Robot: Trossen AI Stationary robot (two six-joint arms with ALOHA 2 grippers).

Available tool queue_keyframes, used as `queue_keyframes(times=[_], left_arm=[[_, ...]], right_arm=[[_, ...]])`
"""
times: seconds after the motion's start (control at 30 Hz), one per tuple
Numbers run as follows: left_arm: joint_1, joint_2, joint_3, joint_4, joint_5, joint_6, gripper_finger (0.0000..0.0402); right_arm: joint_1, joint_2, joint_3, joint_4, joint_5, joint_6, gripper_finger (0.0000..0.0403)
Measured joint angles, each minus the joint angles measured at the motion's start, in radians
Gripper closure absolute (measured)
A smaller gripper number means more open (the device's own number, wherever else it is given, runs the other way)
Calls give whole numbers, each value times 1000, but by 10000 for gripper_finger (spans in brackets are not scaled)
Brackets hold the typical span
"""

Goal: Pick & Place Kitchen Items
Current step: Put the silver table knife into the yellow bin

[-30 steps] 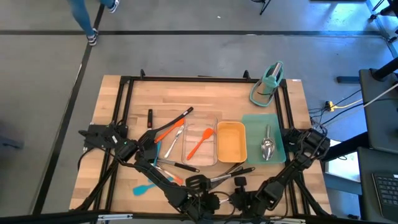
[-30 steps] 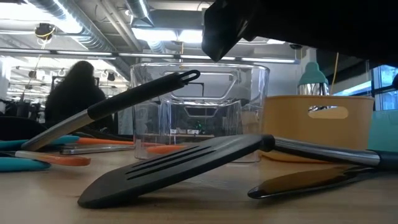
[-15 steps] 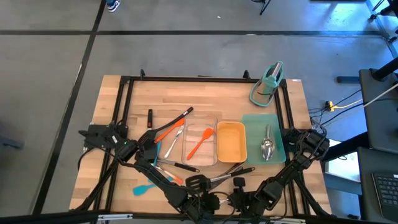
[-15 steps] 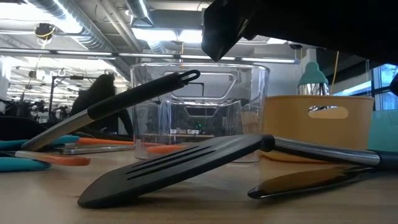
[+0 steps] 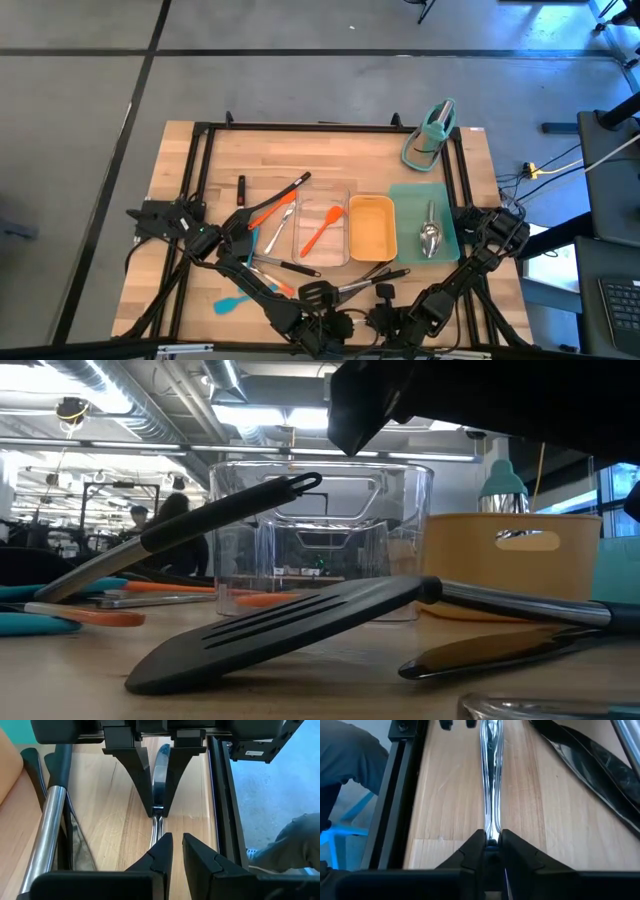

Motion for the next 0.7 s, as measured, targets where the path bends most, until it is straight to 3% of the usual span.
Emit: queue_keyframes(times=[0.3,0.7], left_arm=[[8,0,0,-17,15,73,356],[16,14,0,-28,48,160,295]], right_arm=[[0,0,0,7,0,27,344],[-1,-29,13,-3,-37,3,345]])
